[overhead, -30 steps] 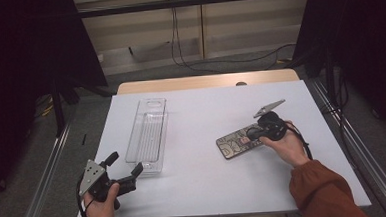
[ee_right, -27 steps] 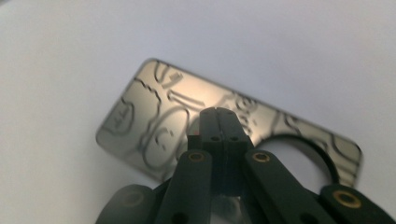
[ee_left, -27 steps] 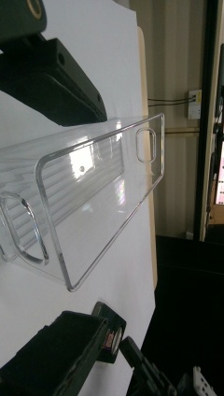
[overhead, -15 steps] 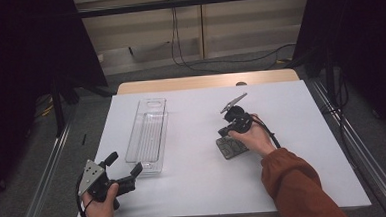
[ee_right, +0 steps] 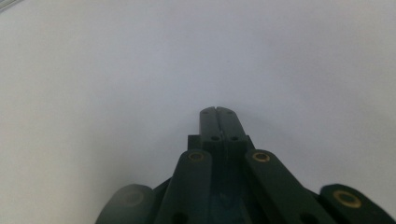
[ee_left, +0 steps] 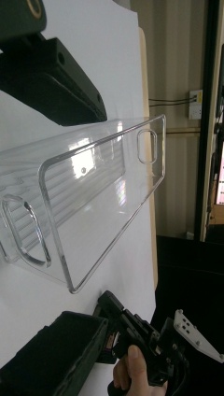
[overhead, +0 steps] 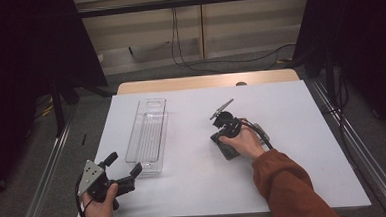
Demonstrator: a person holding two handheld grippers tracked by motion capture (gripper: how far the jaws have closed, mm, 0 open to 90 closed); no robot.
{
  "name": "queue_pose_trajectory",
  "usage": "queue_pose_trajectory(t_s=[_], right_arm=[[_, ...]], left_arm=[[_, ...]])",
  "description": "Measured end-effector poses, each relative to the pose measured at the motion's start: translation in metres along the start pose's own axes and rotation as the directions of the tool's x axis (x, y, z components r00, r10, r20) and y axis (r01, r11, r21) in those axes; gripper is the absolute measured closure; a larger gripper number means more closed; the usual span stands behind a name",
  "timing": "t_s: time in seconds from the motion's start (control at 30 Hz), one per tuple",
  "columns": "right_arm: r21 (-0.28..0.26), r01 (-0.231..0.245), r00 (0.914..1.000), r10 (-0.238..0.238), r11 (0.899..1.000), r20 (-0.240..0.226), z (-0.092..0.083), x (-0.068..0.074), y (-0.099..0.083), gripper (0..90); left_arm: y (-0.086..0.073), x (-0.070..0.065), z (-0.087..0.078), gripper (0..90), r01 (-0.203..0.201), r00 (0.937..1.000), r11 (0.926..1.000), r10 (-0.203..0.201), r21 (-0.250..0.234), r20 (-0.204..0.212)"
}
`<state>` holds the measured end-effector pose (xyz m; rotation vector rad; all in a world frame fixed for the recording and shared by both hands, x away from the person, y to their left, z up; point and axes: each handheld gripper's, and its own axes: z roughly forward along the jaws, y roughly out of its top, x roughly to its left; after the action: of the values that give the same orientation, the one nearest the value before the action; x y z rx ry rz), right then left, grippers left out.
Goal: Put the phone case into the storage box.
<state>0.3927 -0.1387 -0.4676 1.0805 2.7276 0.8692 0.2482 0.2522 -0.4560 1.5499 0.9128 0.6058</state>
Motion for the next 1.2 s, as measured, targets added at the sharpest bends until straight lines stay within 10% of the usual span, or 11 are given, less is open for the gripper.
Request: queue_pose_trajectory(t_s=[1.2], right_arm=[[0.006, 0.016, 0.9985, -0.016, 1.0, -0.052, -0.03, 0.016, -0.051, 90.0]], left_arm=[[0.0, 0.0, -0.001, 3.3, -0.012, 0.9999, 0.9999, 0.012, 0.009, -0.003]])
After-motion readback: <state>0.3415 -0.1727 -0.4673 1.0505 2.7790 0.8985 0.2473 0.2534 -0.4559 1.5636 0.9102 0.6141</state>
